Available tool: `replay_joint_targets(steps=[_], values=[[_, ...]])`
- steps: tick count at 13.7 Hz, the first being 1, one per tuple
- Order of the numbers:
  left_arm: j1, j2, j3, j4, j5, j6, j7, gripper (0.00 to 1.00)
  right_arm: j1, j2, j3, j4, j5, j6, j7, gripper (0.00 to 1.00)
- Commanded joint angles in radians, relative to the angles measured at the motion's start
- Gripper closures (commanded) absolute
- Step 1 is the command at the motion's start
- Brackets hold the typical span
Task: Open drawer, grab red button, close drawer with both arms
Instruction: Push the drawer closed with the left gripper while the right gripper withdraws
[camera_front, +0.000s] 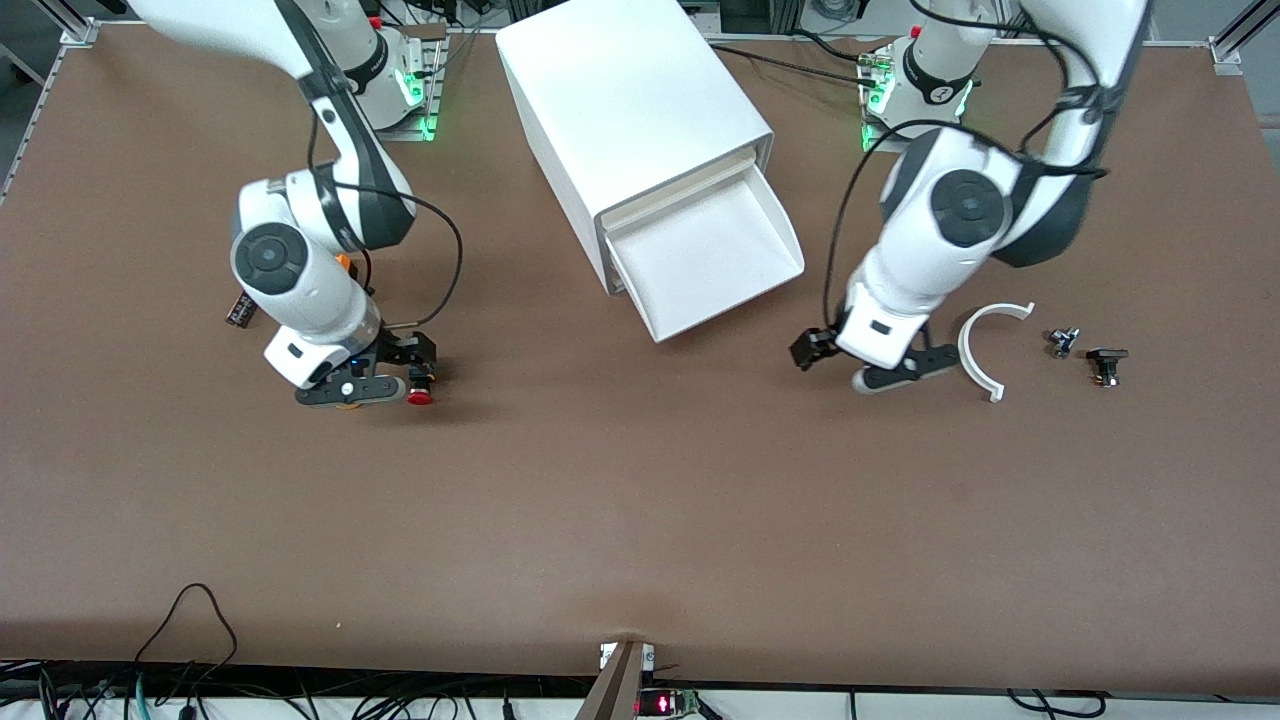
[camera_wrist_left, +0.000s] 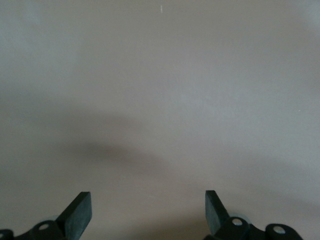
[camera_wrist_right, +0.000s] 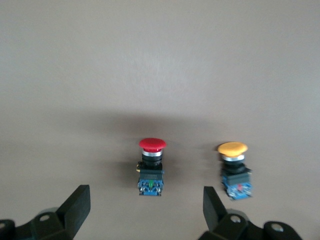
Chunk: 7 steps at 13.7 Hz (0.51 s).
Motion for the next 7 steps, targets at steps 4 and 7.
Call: replay_joint_targets(steps=[4, 7], values=[[0.001, -0.063, -0.12, -0.217, -0.007, 0.15, -0.235, 0.0, -0.003, -0.057, 0.004, 0.295, 0.011, -0.394, 0.008, 0.0], [0.001, -0.071, -0.18, -0.255, -0.01, 0.15, -0.306, 0.0, -0.034, -0.083, 0.004, 0.388, 0.014, -0.494, 0.005, 0.0]])
